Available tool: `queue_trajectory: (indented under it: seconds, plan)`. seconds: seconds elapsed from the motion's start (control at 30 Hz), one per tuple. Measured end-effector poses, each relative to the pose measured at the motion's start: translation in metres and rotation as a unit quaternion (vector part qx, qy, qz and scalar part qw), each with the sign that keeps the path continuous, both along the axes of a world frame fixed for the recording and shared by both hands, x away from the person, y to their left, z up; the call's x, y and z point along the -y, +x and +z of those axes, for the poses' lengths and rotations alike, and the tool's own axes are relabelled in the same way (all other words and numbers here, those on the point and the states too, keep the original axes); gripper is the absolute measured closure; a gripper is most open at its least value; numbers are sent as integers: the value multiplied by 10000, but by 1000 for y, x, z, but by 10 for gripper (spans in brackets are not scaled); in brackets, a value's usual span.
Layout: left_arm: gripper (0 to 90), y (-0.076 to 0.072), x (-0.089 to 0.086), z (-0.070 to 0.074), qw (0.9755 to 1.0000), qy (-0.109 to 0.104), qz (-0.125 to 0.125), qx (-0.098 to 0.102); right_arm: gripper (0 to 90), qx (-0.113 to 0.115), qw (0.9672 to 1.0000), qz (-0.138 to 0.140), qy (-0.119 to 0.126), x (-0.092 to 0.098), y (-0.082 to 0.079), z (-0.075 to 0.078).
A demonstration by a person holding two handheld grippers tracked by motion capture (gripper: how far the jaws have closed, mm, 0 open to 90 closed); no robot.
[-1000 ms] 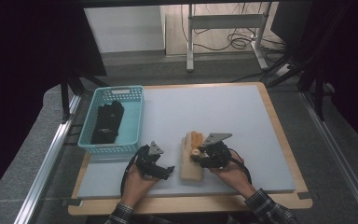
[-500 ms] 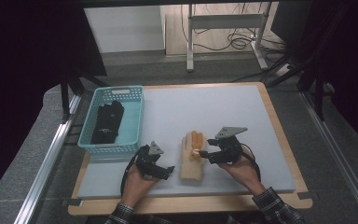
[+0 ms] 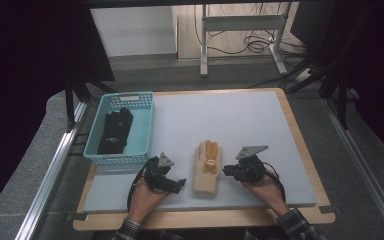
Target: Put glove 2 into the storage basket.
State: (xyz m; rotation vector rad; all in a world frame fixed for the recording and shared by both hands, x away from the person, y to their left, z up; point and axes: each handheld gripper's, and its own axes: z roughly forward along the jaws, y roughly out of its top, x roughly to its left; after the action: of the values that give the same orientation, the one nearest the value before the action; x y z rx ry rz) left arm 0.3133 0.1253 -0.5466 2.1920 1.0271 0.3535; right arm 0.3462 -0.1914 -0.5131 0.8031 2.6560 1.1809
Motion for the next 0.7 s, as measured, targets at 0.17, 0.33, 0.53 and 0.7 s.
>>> queue_trajectory:
  seconds: [0.17, 0.33, 0.53, 0.7]
  plan:
    - [9, -7, -10, 3, 9999, -34, 115, 10, 851, 79, 9997, 208, -140, -7, -10, -8]
    - [6, -11, -16, 0, 9998, 82, 197, 33, 856, 108, 9992, 340, -195, -13, -15, -12]
    - [0, -10, -24, -2, 9999, 18, 102, 51, 855, 90, 9988, 438, -199, -26, -16, -15]
    - [0, -10, -37, -3, 9998, 20, 190, 39, 851, 129, 9984, 509, -183, -37, -17, -17]
